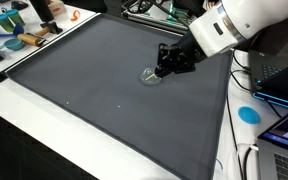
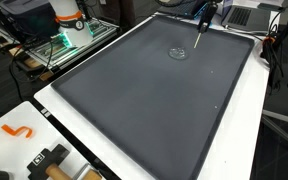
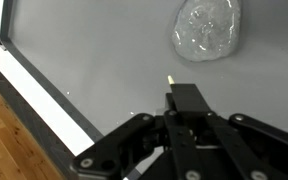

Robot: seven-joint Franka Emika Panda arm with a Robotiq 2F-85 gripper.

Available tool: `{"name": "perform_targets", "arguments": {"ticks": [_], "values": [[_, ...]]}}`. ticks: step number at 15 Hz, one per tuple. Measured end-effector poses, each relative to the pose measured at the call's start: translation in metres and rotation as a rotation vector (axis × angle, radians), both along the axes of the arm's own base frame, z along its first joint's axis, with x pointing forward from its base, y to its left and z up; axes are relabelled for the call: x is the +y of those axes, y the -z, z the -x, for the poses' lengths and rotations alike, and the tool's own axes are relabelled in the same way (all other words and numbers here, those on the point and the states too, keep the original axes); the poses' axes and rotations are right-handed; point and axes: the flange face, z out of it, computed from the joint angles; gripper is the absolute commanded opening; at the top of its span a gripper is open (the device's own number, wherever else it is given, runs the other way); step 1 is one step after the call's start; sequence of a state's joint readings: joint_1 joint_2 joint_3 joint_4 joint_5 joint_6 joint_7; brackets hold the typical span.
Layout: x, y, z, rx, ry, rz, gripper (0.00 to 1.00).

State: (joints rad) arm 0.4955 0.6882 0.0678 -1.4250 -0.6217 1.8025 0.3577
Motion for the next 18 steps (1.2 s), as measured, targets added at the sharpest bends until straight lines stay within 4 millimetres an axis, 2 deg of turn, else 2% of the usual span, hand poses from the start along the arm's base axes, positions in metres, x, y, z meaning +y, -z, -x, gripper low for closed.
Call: {"name": "perform_targets", "arguments": {"ticks": [11, 18], "values": [[-0.001, 0.011, -0.001, -0.026, 0.032, 0.047, 0.03], [-0.003, 0.007, -0.004, -0.032, 0.042, 0.051, 0.03]]}}
